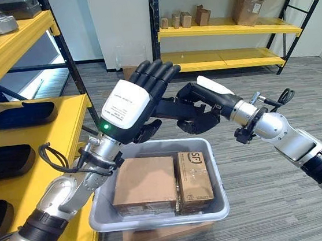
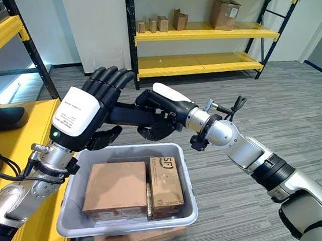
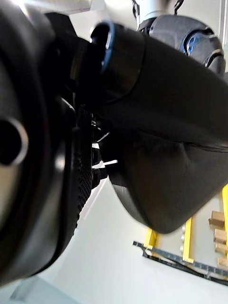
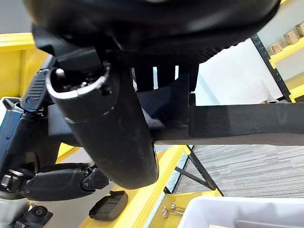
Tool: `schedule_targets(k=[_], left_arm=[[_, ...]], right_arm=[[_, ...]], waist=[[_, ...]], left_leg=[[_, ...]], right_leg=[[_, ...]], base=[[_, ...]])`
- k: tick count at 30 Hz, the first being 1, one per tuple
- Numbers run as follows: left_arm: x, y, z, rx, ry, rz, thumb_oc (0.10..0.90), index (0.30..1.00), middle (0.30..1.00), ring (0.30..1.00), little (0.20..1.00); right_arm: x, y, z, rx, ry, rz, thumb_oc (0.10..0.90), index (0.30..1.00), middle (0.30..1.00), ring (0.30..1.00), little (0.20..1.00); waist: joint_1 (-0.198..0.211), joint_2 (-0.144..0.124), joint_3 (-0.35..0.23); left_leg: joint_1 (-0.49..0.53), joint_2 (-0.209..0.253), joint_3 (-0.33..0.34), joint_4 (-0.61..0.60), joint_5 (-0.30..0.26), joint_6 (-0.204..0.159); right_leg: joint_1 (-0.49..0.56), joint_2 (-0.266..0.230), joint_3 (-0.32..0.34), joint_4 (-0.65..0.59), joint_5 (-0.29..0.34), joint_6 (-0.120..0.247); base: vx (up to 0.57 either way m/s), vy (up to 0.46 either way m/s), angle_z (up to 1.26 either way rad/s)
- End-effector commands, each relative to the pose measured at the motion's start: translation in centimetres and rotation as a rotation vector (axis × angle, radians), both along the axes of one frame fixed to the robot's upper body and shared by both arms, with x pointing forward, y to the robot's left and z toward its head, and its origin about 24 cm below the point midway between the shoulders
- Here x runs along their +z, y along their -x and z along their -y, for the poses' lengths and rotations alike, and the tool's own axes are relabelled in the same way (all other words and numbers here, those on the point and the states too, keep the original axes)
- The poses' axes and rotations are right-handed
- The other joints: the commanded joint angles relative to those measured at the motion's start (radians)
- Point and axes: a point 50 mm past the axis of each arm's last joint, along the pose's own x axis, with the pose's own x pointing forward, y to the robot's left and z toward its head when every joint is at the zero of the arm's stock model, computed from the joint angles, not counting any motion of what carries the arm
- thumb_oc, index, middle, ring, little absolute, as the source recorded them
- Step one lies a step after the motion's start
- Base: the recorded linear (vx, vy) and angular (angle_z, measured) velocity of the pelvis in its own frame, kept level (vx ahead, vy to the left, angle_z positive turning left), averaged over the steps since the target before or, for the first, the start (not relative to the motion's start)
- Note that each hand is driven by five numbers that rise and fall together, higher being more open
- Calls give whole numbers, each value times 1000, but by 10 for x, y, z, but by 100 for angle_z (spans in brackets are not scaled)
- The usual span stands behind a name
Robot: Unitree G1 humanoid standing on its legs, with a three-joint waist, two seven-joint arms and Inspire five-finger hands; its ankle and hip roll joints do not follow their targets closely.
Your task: Move parts from the plastic box to the shelf.
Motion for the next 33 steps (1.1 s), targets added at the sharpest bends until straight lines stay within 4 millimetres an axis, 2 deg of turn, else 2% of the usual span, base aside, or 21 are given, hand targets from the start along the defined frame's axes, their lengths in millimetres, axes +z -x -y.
schedule_targets(k=[1, 12, 14, 15, 16, 33], left_arm=[[38, -6, 15, -76, 58, 149, 900, 1000, 1000, 1000, 1000], [31, -12, 10, -39, 93, 110, 900, 1000, 1000, 1000, 1000], [29, -12, 8, -34, 111, 95, 796, 855, 855, 855, 855], [28, -11, 8, -35, 116, 91, 524, 473, 473, 473, 473], [28, -11, 8, -35, 116, 91, 400, 300, 300, 300, 300], [12, -17, -11, 56, 114, 18, 400, 300, 300, 300, 300]], right_arm=[[74, 0, -21, 100, -117, 249, 400, 300, 300, 300, 300], [77, 1, -20, 98, -118, 266, 400, 300, 300, 300, 300], [77, 1, -17, 86, -118, 271, 400, 300, 300, 300, 300], [77, 1, -17, 84, -118, 270, 400, 300, 300, 300, 300], [77, 1, -17, 85, -118, 270, 400, 300, 300, 300, 300], [77, -1, -6, 33, -126, 297, 400, 300, 300, 300, 300]], waist=[[11, 6, -105], [4, 3, -99], [4, 3, -97], [4, 3, -97], [4, 3, -97], [1, 3, -98]], left_leg=[[79, 83, -5, -6, -112, -44], [82, 80, 2, -5, -116, -41], [82, 80, 2, -5, -116, -41], [83, 80, 2, -5, -117, -41], [83, 80, 2, -5, -117, -41], [86, 77, 7, -3, -119, -38]], right_leg=[[3, -56, -34, 17, -61, 47], [-4, -58, -23, 17, -59, 45], [-4, -58, -22, 18, -59, 45], [-4, -58, -21, 18, -59, 45], [-4, -58, -21, 18, -59, 45], [-3, -58, -18, 18, -60, 44]], base=[[0, 0, 0], [1, 1, -1], [11, 4, -5], [7, 3, -6], [9, 3, -7], [2, 1, -1]])
